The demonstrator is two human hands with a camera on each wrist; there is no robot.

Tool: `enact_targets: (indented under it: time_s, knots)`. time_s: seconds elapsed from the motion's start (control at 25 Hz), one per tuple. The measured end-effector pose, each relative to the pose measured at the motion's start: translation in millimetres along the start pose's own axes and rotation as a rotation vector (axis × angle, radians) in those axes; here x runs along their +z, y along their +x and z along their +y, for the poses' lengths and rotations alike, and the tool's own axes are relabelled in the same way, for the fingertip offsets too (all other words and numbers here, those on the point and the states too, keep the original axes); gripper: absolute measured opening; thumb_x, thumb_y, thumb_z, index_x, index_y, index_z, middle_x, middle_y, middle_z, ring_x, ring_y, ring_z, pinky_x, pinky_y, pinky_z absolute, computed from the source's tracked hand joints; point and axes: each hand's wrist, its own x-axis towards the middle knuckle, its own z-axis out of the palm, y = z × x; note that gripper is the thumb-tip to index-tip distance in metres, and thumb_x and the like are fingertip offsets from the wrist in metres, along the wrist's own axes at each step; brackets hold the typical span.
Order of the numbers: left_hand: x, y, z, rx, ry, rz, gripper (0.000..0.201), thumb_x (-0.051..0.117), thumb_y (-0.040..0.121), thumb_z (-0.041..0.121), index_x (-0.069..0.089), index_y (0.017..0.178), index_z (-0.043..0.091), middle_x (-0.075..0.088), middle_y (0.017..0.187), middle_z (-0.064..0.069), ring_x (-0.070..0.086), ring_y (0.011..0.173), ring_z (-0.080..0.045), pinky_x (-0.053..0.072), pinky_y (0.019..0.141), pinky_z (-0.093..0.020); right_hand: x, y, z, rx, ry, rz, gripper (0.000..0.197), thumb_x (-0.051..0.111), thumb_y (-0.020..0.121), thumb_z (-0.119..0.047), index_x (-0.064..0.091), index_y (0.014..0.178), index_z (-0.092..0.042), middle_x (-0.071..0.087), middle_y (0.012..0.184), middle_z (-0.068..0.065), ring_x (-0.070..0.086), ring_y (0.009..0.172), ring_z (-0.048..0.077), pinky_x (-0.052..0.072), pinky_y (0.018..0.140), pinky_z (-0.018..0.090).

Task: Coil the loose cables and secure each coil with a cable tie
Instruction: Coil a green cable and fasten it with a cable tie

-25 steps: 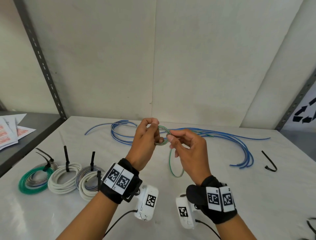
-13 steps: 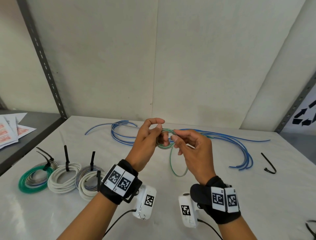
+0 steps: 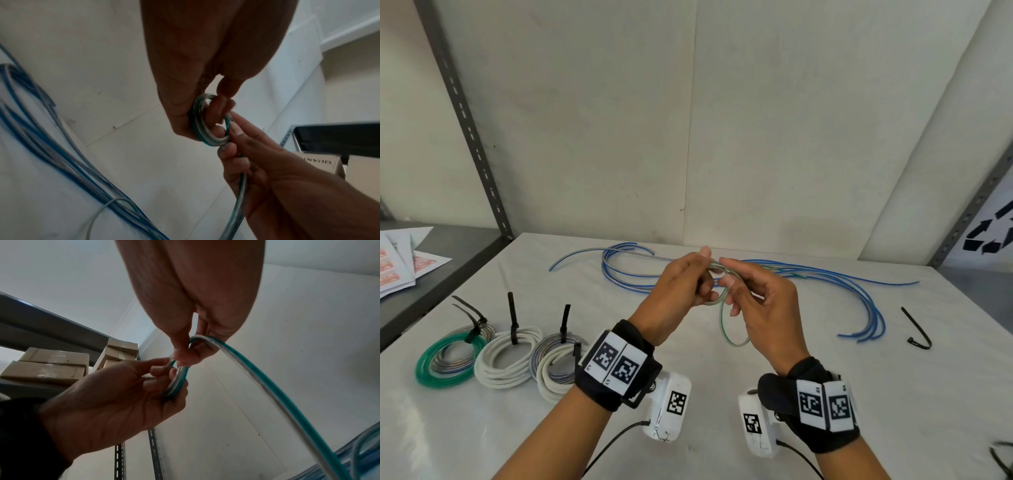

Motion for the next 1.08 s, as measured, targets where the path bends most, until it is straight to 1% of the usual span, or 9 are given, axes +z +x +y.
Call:
enact_targets:
  time_s: [0.12,0.2,0.32,0.48,0.64,0.76,0.84,0.96,1.08]
  knots:
    - [0,-1,1,-0.011,0.071,-0.019,0.045,0.04,0.108,0.038,0.04,0.068,0.015,0.026,0.059,0.006,0.029,0.054,-0.011,0.043,0.064,-0.021,1,0,1,0.018,0.018,0.014,0.012,0.069,0.093,-0.006,0.067,0.102,-0.012,0.074,0.08,0.01,0.065,0.061,0.022,0.05,0.052,0.028]
    - [-2,-2,2,-0.021,0.019,-0.036,0.044,0.04,0.108,0.034,0.032,0.068,0.018,0.016,0.066,-0.001,0.022,0.056,-0.013,0.039,0.059,-0.021,1,0,1,0.02,0.022,0.011,0.006,0.069,0.093,-0.008,0.067,0.097,-0.012,0.074,0.082,0.01,0.066,0.062,0.023,0.048,0.05,0.03]
    - [-3,-2,5,0.006,-0.108,0.017,0.041,0.038,0.109,0.031,0.02,0.074,0.018,0.014,0.068,-0.001,0.016,0.059,-0.015,0.034,0.058,-0.023,2,0,0,0.031,0.031,-0.003,0.013,0.064,0.096,-0.009,0.072,0.106,-0.013,0.075,0.088,0.008,0.068,0.066,0.022,0.049,0.052,0.029]
    - [-1,2,6,0.025,-0.327,0.114,0.041,0.036,0.11,0.032,0.029,0.072,0.019,0.019,0.063,0.004,0.021,0.05,-0.01,0.03,0.061,-0.027,10,-3,-1,0.074,0.104,0.059,0.008,0.068,0.094,-0.01,0.068,0.101,-0.008,0.075,0.084,0.009,0.073,0.072,0.026,0.054,0.054,0.029]
    - [4,3,2,0.059,-0.36,0.129,0.043,0.032,0.11,0.032,0.034,0.07,0.018,0.023,0.062,0.003,0.021,0.052,-0.01,0.029,0.062,-0.028,19,-6,2,0.049,0.099,0.127,0.012,0.079,0.084,-0.009,0.073,0.094,-0.012,0.075,0.089,0.005,0.069,0.075,0.023,0.054,0.053,0.028]
    - [0,3,4,0.018,-0.264,0.09,0.043,0.03,0.109,0.021,0.042,0.068,0.013,0.031,0.058,0.0,0.036,0.05,-0.015,0.048,0.072,-0.032,10,-1,3,0.031,0.117,0.164,0.011,0.076,0.086,-0.005,0.075,0.094,-0.011,0.072,0.085,0.009,0.062,0.066,0.016,0.049,0.053,0.023]
    - [-4,2,5,-0.043,-0.11,0.042,0.042,0.028,0.105,0.018,0.049,0.071,0.009,0.04,0.056,-0.004,0.052,0.054,-0.023,0.053,0.079,-0.039,-3,2,2,0.022,0.041,0.093,0.011,0.075,0.087,-0.006,0.076,0.097,-0.011,0.073,0.083,0.001,0.061,0.065,0.01,0.048,0.057,0.021]
    - [-9,-1,5,-0.136,0.148,-0.048,0.048,0.033,0.108,0.032,0.049,0.067,0.011,0.04,0.055,-0.001,0.053,0.053,-0.023,0.049,0.072,-0.033,-17,3,3,-0.006,-0.143,-0.09,0.011,0.076,0.088,-0.01,0.078,0.097,-0.017,0.073,0.086,-0.009,0.061,0.07,0.008,0.05,0.065,0.023]
    - [-10,-5,1,-0.107,0.363,-0.118,0.047,0.041,0.108,0.035,0.037,0.065,0.016,0.032,0.057,0.006,0.041,0.05,-0.014,0.039,0.062,-0.027,-17,0,4,-0.019,-0.237,-0.185,0.013,0.076,0.088,-0.014,0.079,0.098,-0.023,0.072,0.087,-0.011,0.059,0.071,0.012,0.05,0.063,0.032]
